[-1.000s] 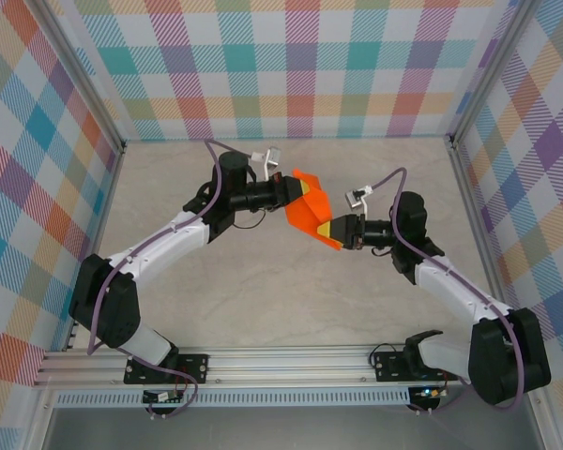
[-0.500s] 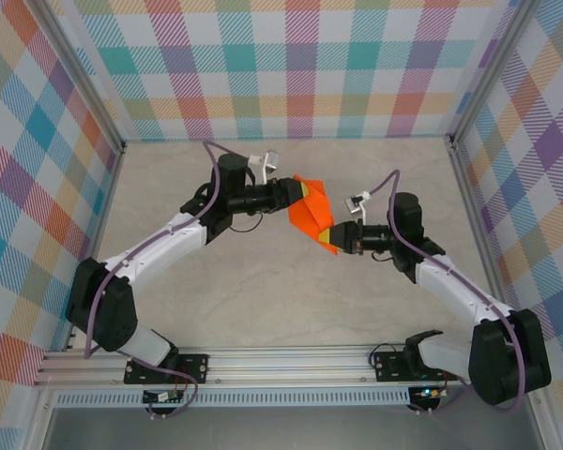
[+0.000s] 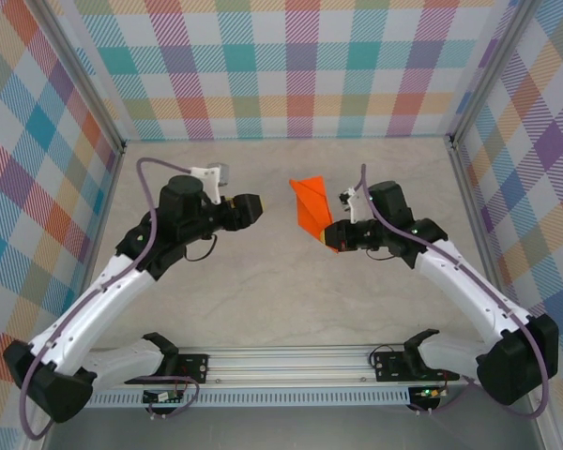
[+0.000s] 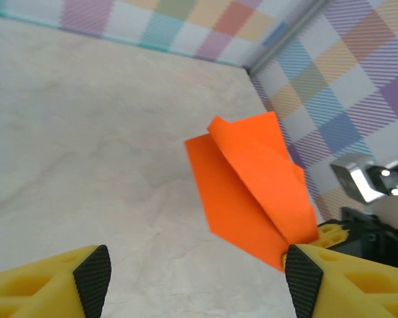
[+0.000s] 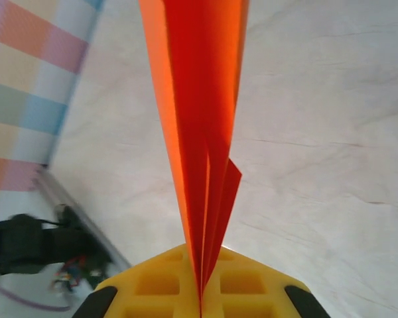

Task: Fold a paper plane with a square sheet of paper (fold left side to right side)
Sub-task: Turn over the paper at the center of the table.

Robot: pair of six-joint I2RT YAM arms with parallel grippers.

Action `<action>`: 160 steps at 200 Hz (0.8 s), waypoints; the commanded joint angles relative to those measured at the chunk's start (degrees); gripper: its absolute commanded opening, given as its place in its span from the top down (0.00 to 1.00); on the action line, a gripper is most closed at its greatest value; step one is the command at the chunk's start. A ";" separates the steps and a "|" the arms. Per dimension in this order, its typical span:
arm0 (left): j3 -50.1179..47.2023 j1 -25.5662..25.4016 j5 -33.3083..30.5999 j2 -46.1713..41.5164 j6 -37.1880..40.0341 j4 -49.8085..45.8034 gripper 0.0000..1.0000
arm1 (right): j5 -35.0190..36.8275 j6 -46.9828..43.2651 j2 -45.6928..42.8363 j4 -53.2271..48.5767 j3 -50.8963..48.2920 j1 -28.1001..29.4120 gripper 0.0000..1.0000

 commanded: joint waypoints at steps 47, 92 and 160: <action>-5.81 0.55 -19.08 -11.75 1.71 -3.68 0.23 | 58.76 -3.57 23.03 -30.88 17.34 21.29 0.98; -7.12 0.56 -25.86 -17.09 0.98 -5.75 0.21 | 76.89 4.44 39.91 -43.31 26.29 27.47 0.99; -8.40 0.57 -29.46 -20.12 0.36 -6.04 0.17 | 88.12 26.37 68.51 -67.95 36.68 32.15 0.95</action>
